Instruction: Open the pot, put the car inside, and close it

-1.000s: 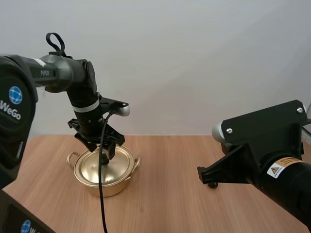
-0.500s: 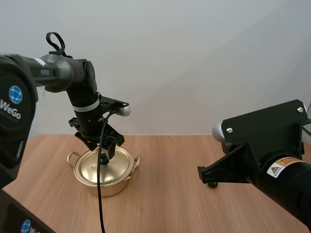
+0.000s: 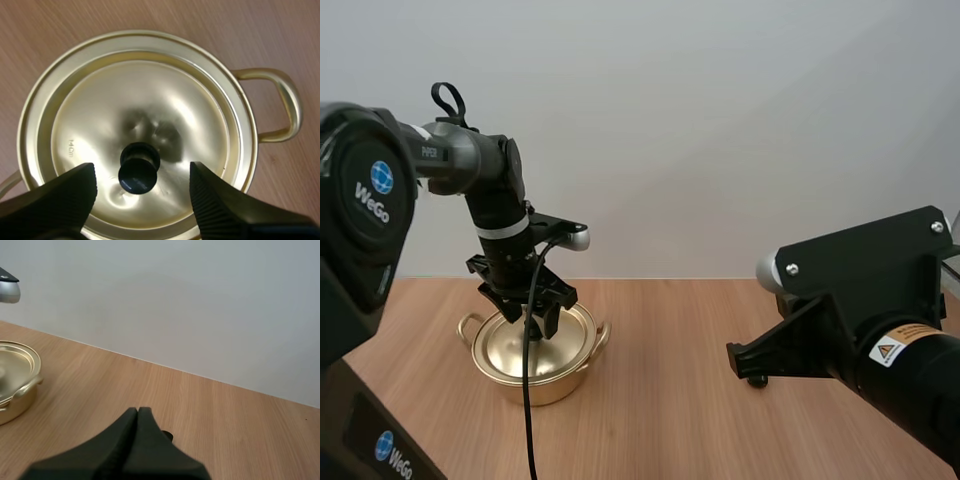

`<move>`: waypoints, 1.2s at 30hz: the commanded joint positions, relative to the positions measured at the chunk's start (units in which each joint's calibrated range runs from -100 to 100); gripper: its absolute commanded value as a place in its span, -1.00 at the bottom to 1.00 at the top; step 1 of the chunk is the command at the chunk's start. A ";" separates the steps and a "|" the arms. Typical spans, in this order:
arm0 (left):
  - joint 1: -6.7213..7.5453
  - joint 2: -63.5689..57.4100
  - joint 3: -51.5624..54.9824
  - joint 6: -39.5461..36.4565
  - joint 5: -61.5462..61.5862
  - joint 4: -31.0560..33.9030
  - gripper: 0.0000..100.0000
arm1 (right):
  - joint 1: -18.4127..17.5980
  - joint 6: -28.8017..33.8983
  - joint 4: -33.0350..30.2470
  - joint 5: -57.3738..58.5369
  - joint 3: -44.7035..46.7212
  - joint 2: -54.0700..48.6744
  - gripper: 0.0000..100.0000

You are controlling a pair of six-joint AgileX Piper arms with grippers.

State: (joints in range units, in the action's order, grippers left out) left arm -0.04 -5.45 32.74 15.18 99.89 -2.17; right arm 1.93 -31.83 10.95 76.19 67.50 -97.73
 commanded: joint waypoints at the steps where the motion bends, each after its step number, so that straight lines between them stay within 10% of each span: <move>1: 0.01 0.41 -0.02 0.02 0.11 -0.06 0.77 | 0.01 -0.07 -0.04 0.06 0.00 0.02 -1.00; 26: 0.01 1.19 -0.02 0.58 0.11 -0.06 0.71 | 0.15 -0.07 -0.04 0.06 0.00 0.02 -1.00; 36: 0.01 1.19 -0.02 3.30 -1.02 -0.26 -0.73 | 0.15 -0.07 -0.04 0.06 0.00 0.02 -1.00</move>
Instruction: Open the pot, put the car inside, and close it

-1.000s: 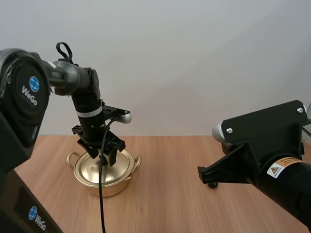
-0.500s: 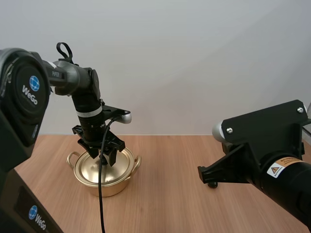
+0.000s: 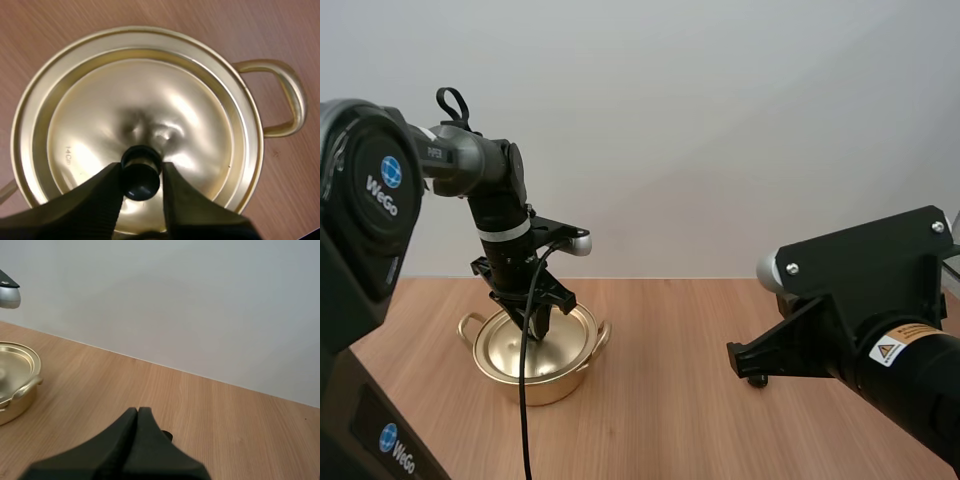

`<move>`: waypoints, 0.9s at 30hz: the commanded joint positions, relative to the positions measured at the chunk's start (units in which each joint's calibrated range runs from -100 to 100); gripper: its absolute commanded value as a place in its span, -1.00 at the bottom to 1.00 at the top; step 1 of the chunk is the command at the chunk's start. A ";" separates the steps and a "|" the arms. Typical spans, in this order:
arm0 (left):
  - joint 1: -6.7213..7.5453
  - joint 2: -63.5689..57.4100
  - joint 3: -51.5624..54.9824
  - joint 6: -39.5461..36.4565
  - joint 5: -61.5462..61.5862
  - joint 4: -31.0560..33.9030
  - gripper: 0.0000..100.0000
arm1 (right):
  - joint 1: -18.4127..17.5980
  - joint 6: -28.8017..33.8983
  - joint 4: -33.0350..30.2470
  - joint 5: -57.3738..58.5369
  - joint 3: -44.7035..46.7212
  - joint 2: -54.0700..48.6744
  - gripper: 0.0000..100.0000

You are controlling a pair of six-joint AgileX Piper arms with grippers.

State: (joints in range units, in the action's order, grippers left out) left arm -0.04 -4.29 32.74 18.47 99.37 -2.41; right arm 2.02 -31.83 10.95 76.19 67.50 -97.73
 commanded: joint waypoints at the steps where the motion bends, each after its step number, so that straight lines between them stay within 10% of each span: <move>1: 0.01 0.03 -0.02 0.01 -0.74 -0.03 -0.93 | 0.05 -0.07 -0.04 0.06 0.00 0.02 -1.00; 19: 0.01 -8.89 -10.99 -0.08 -2.05 -3.15 -1.00 | 0.05 -0.07 -0.04 0.06 0.00 0.02 -1.00; 27: 0.01 -28.08 -18.42 -3.53 -36.22 -12.77 -1.00 | 0.05 -0.07 -0.04 0.06 0.00 0.02 -1.00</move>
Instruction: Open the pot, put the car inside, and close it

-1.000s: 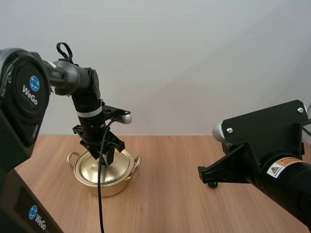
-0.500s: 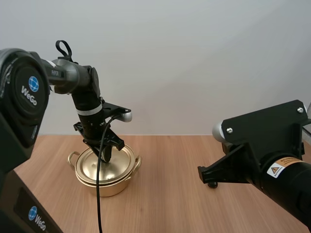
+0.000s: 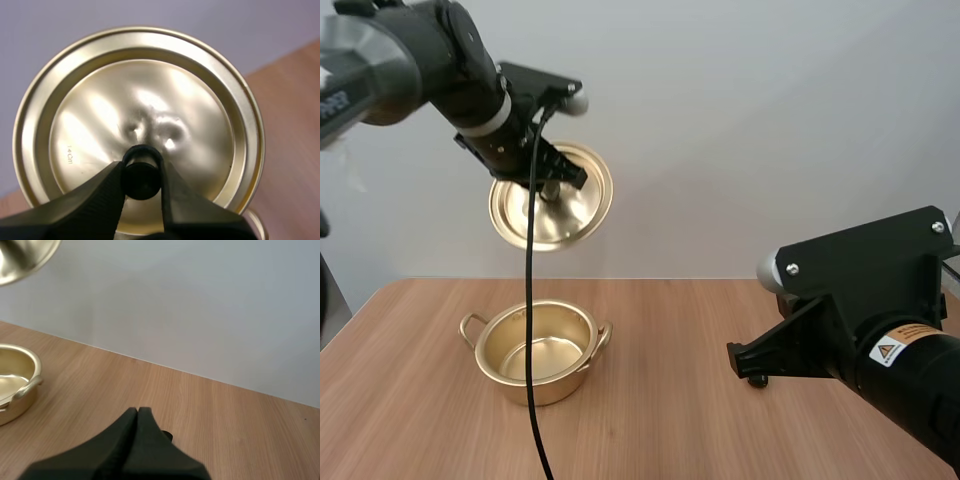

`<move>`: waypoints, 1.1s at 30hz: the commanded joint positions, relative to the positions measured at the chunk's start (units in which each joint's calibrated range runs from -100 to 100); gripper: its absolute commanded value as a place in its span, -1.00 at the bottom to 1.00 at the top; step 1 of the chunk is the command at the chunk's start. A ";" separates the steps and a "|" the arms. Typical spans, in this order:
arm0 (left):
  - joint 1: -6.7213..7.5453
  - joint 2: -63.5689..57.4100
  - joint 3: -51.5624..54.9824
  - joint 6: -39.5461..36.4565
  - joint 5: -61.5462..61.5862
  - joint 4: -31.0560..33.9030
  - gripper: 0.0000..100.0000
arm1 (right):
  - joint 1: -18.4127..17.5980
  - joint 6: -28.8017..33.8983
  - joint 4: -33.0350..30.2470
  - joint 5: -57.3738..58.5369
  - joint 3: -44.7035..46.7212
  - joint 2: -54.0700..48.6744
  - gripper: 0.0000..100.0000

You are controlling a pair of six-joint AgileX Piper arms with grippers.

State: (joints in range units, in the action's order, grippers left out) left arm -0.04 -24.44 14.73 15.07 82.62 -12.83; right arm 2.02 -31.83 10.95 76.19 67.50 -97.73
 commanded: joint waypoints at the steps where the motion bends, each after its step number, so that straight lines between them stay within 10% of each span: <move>1: 0.01 -10.88 -0.41 -0.27 -27.58 -3.17 -1.00 | 0.05 -0.07 -0.04 0.06 0.00 0.02 -1.00; 11: 0.01 -30.44 -0.56 -2.68 -69.33 -3.28 -1.00 | 0.05 -0.07 -0.04 0.06 0.00 0.02 -1.00; 23: -0.68 -41.74 -0.56 -8.91 -69.61 -3.28 -1.00 | 0.05 0.14 -0.51 -14.39 3.89 3.91 -1.00; 33: -0.88 -43.99 -0.56 -8.33 -68.95 -2.68 -1.00 | 0.56 -4.25 0.79 -25.69 -1.34 31.52 -1.00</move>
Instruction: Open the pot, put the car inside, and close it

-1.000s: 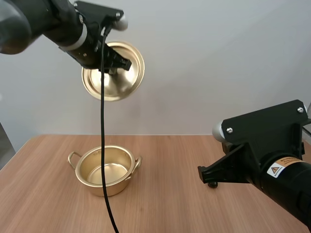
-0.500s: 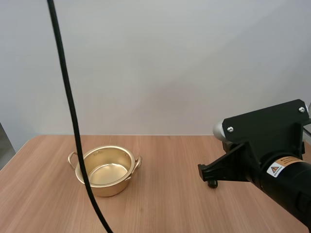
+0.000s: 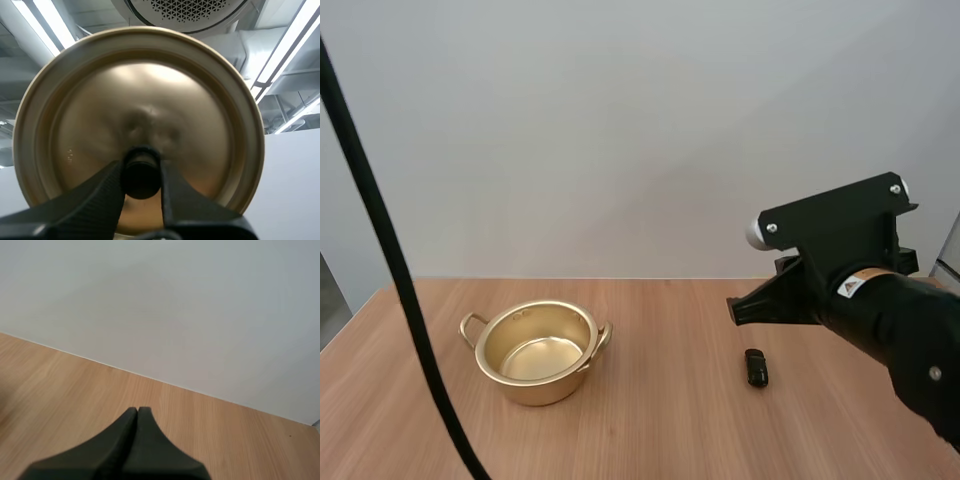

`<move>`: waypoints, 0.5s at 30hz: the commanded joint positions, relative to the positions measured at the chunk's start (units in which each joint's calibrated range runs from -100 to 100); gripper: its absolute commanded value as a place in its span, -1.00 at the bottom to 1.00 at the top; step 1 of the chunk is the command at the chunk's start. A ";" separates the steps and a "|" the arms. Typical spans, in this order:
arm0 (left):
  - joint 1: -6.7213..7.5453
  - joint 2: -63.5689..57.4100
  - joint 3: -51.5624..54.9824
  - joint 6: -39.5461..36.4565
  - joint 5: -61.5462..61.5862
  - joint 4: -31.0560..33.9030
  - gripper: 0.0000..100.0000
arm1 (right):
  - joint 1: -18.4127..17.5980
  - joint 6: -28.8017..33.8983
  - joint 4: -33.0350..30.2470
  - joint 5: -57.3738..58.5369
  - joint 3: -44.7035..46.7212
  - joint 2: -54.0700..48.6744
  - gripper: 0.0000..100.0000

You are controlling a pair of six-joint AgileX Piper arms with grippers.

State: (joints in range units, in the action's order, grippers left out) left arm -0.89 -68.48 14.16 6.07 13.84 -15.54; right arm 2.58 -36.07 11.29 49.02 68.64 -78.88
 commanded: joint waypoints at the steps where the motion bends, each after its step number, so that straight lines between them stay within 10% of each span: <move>1: -0.03 0.05 0.00 1.38 -0.17 0.04 -1.00 | 0.01 -0.01 1.08 2.72 -4.44 17.01 -1.00; 15: -0.03 0.05 0.00 3.69 0.30 1.66 -1.00 | 0.01 0.31 -4.30 16.21 -21.09 55.34 -1.00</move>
State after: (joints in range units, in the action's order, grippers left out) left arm -0.89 -68.48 14.16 9.67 14.04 -13.92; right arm 2.58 -35.86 6.97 64.87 47.63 -50.45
